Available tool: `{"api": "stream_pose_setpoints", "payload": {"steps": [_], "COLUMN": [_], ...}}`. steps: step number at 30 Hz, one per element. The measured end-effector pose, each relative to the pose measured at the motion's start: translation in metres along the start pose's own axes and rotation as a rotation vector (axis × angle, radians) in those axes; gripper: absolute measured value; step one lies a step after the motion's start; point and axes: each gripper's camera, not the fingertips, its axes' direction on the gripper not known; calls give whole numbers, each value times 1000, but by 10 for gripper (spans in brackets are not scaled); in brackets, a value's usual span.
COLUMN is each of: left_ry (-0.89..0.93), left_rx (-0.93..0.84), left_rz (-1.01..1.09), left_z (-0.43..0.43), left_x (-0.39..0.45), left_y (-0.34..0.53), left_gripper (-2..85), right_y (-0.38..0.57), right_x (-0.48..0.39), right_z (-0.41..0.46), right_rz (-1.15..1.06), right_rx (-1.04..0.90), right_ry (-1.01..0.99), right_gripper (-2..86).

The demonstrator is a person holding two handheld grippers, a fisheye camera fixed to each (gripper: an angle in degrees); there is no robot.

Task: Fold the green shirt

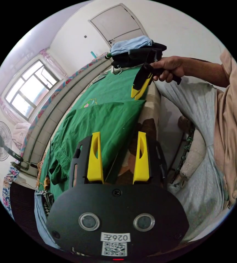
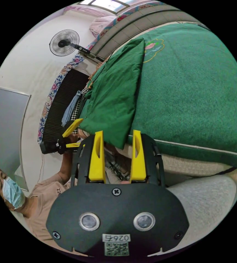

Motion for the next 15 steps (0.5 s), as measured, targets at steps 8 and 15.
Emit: {"api": "stream_pose_setpoints", "payload": {"steps": [8, 15], "left_ry": [-28, -214], "left_rx": [-163, -181], "left_rz": [87, 109], "left_z": [34, 47], "left_x": [49, 55], "left_y": [-5, -15], "left_gripper": [189, 142], "right_y": [15, 18], "right_x": [1, -19], "right_z": [8, -13], "right_rz": [-12, -2], "right_rx": [-104, -42], "right_ry": [-208, -461], "right_gripper": [26, -8]}}
